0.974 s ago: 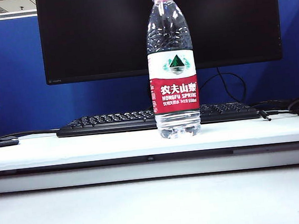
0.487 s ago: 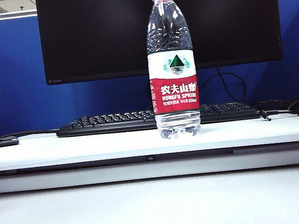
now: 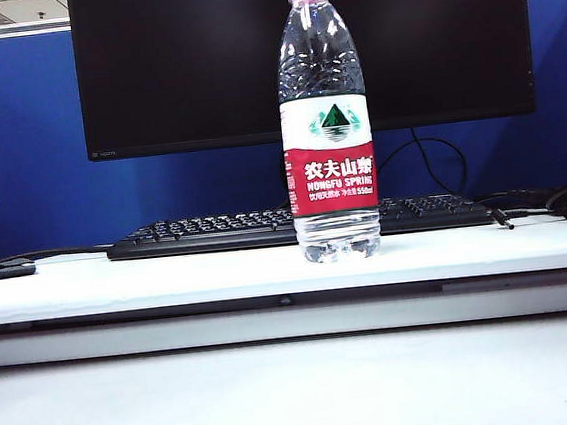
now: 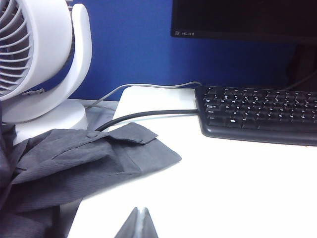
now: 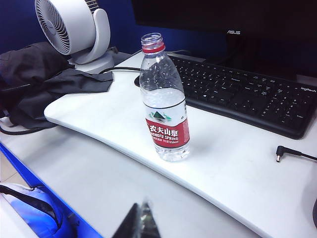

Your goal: Unscrew the cap from the plastic bottle on the table.

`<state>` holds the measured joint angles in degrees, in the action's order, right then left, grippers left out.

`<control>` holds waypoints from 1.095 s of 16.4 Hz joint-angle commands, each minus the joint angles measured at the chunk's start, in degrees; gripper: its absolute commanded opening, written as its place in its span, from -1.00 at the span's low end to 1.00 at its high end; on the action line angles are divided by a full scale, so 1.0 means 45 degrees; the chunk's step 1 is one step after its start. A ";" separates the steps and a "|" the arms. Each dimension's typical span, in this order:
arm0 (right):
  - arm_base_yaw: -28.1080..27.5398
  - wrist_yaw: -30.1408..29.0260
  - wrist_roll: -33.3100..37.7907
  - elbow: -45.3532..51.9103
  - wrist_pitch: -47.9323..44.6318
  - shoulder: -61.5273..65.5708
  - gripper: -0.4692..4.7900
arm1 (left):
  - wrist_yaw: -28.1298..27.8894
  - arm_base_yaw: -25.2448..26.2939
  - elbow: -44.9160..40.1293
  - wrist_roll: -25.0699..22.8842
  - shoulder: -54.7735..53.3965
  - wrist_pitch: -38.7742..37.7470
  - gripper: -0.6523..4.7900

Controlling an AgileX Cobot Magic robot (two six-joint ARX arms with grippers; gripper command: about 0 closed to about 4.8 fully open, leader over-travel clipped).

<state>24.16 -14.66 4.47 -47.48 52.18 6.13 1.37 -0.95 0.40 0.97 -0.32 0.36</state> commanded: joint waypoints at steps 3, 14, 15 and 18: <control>-0.0005 -0.0015 0.0000 -0.0053 -0.0175 -0.0005 -0.84 | 0.0039 -0.0005 0.0005 -0.0359 0.0029 0.0121 -0.78; -0.0005 -0.0015 0.0000 -0.0053 -0.0175 -0.0010 -0.84 | 0.0039 -0.0005 0.0005 -0.0355 0.0029 0.0117 -0.78; -0.0005 -0.0019 0.0000 -0.0053 -0.0175 -0.0005 -0.84 | 0.0039 -0.0005 0.0005 -0.0355 0.0029 0.0117 -0.78; -0.0005 -0.0015 0.0000 -0.0053 -0.0175 -0.0010 -0.84 | 0.0039 -0.0005 0.0005 -0.0355 0.0029 0.0117 -0.78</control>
<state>24.16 -14.66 4.45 -47.48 52.18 6.13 1.37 -0.95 0.40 -0.43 -0.32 0.36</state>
